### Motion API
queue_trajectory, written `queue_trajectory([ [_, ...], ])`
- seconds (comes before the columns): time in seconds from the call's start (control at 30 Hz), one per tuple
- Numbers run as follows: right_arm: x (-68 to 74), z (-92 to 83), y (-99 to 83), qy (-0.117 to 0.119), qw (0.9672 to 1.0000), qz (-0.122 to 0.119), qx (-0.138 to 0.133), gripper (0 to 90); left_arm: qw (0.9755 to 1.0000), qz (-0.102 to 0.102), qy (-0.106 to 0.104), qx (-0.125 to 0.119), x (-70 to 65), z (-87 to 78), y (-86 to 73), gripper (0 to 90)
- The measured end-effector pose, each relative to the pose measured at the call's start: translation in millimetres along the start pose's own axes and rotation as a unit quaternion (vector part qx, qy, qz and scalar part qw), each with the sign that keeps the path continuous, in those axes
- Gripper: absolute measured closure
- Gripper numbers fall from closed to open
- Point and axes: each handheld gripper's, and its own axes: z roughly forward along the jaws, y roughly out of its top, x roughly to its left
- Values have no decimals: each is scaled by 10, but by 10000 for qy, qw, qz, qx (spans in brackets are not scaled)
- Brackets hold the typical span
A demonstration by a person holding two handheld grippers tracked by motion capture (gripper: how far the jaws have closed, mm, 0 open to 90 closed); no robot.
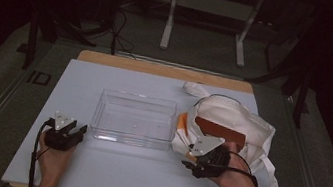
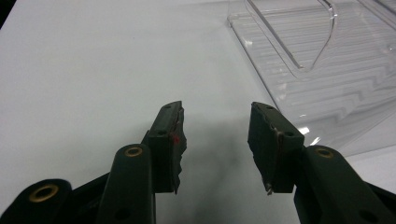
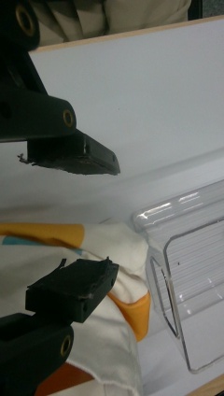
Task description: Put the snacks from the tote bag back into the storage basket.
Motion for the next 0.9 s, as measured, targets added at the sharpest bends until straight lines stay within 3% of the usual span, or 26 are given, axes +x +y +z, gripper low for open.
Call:
queue_trajectory([
  [0.9, -220, -160, -56, -71, 9998, -19, 190, 452, 10000, -35, 11, -16, 5, -1, -1, 553],
])
